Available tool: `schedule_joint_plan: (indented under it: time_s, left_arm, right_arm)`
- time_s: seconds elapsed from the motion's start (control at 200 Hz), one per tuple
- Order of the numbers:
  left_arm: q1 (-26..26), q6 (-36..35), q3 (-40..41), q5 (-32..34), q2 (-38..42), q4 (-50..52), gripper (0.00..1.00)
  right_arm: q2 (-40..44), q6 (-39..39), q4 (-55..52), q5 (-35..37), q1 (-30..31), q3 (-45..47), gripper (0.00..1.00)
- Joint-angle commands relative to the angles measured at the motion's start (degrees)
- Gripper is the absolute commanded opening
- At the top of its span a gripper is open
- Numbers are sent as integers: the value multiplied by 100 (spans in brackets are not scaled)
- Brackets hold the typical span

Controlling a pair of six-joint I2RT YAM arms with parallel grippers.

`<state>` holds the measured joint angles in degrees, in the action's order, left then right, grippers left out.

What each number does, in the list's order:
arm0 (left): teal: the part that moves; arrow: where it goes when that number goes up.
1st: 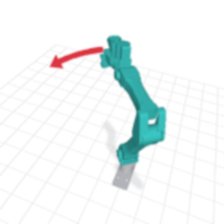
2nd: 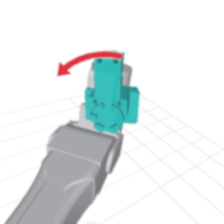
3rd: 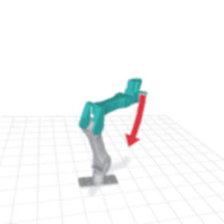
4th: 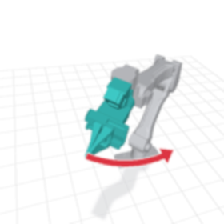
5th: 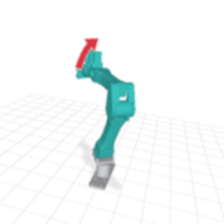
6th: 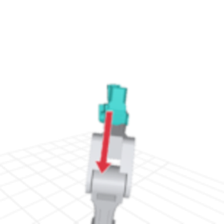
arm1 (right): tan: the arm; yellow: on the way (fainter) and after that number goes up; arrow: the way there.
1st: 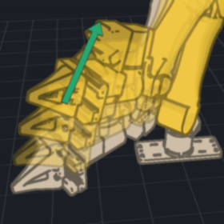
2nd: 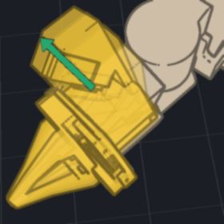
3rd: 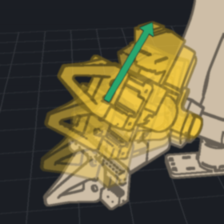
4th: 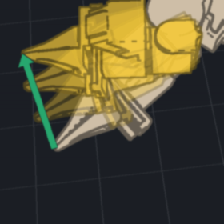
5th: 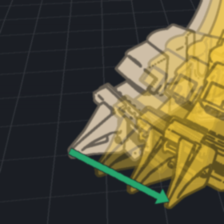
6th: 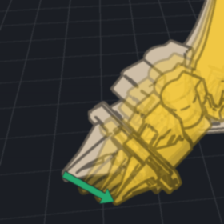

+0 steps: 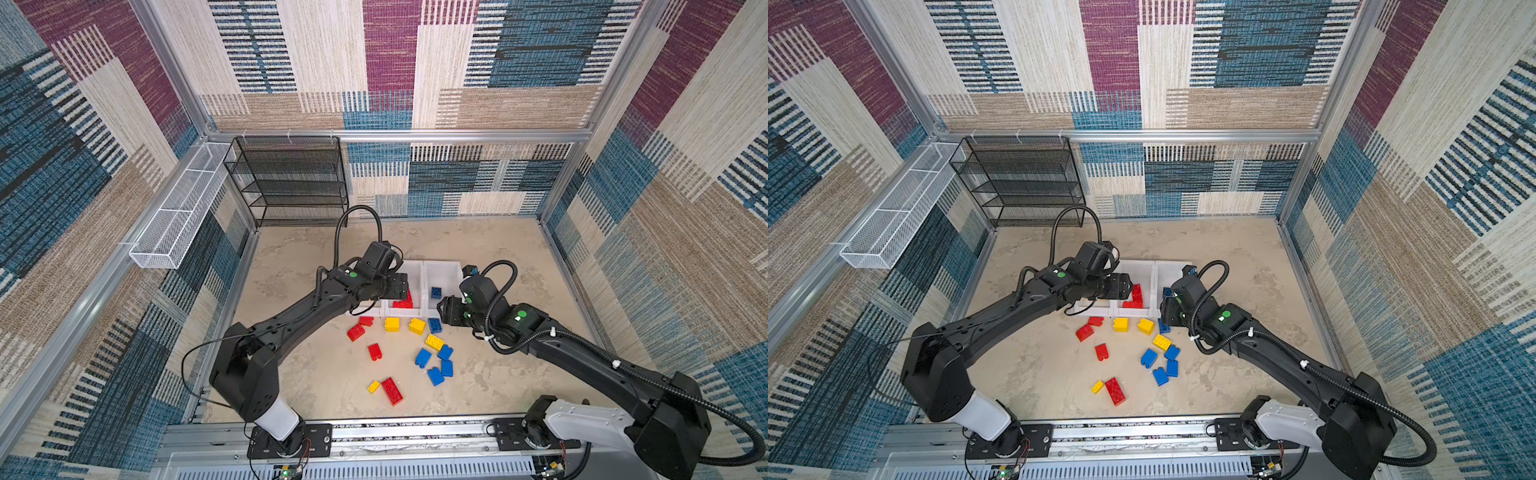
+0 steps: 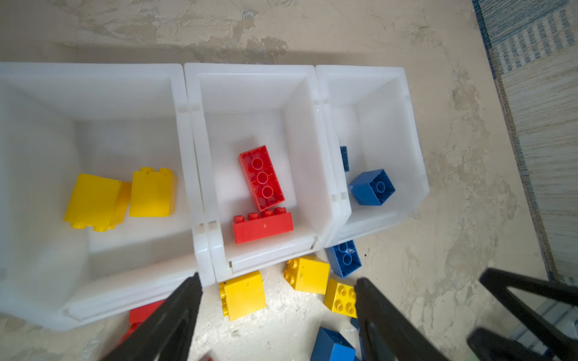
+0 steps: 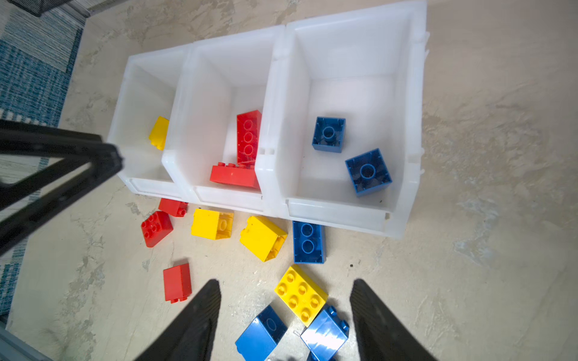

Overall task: Sort the legos into containers by color
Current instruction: Place the lego in the container, then pick up the lego from the bottom-center of the table.

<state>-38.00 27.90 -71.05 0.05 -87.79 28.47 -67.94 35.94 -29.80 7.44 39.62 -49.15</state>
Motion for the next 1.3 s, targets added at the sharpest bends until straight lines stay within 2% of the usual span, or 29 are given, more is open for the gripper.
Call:
schedule_joint_plan:
  time_s: [0.0,0.225,0.471,0.836,1.057,1.297]
  left_arm:
    - [3,-215,569,334,657,-89,80]
    - [3,219,2277,409,2101,-443,80]
    - [3,690,3135,575,2986,-323,81]
    - [7,859,3573,802,3605,-184,81]
    - [4,954,3751,750,3723,-267,81]
    - [3,974,3800,645,3732,-296,81]
  right_arm:
    - [-194,14,93,-100,-6,5,68]
    - [-614,-22,106,-315,11,-97,67]
    - [-1089,-55,99,-474,222,-274,67]
    - [-1276,381,-311,-454,915,-268,67]
    - [-1049,955,-419,-456,1259,-54,67]
    - [-1451,1456,-386,-498,1656,-111,67]
